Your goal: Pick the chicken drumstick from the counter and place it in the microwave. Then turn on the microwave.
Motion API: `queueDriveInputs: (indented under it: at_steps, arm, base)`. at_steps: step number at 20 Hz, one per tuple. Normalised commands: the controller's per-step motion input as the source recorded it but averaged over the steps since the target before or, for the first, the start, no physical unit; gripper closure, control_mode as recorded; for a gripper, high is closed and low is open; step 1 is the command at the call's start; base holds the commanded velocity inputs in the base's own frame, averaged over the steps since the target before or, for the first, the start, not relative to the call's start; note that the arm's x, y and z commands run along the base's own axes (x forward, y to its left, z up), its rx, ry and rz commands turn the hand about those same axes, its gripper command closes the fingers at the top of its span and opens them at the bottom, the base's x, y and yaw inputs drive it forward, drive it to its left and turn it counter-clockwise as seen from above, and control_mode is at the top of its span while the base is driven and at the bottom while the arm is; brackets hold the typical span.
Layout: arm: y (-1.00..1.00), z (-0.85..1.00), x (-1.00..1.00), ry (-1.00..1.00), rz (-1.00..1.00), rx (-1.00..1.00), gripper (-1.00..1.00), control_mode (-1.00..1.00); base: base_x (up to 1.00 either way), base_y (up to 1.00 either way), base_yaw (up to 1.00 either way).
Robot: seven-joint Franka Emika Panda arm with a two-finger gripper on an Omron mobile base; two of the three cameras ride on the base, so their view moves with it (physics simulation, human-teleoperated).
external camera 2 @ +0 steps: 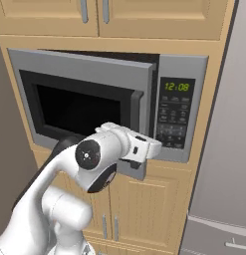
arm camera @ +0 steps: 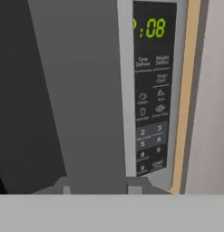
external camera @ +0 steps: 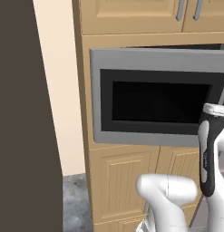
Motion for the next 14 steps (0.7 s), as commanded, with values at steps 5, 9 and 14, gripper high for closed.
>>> queueDriveInputs:
  at_steps: [5,9,14]
  arm:
    - [0.00,0.03,-0.40,-0.02,-0.15,0.00,1.00,-1.00]
    - [0.00,0.08,-0.39,0.00,-0.15,0.00,1.00,-1.00]
    - [0.00,0.12,-0.38,0.00,-0.15,0.00,1.00,-1.00]
  base:
    - [0.00,0.00,0.00]
    - [0.00,0.00,0.00]
    - [0.00,0.00,0.00]
